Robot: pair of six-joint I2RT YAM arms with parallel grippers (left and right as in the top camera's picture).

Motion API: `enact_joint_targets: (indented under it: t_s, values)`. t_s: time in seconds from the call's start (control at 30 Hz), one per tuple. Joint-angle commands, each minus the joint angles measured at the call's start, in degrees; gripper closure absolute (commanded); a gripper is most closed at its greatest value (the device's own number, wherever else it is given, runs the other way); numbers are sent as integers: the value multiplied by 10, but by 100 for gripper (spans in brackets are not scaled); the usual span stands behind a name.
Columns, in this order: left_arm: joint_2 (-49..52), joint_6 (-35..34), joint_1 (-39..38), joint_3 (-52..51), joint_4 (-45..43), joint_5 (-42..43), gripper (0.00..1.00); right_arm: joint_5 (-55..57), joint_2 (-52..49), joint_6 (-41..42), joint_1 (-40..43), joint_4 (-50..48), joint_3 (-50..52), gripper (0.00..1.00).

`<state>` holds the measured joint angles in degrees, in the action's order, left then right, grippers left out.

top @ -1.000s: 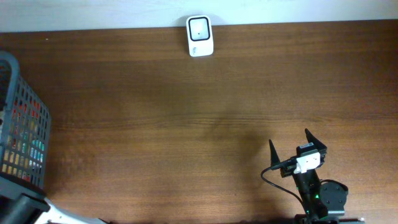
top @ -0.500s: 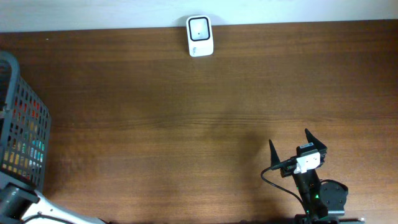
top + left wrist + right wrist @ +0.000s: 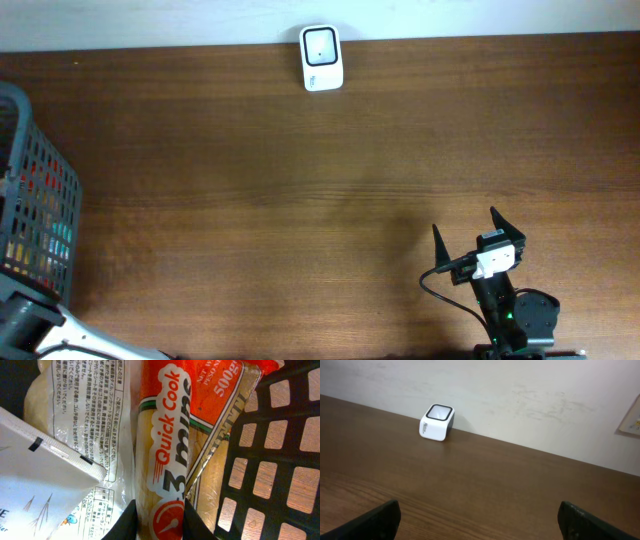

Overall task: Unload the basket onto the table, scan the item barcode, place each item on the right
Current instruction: 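Reach left gripper into basket and grasp the orange spaghetti pack, then carry spaghetti pack with left gripper and place it on table centre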

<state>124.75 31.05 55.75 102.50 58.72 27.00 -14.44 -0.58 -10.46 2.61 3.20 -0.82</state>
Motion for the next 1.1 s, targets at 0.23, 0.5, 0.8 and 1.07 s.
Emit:
enact_joint_targets:
  t_s: [0.23,0.5,0.8,1.07]
  values:
    - [12,-148,-9,342,162,2,100,-3,4,4,4,0,5,1]
    - [4,-203,-9,560,229,127,100,-3,4,4,4,0,5,1]
    - [-96,-247,-26,742,236,249,100,-3,4,4,4,0,5,1]
    - [-95,-254,-314,719,354,139,100,-3,4,4,4,0,5,1]
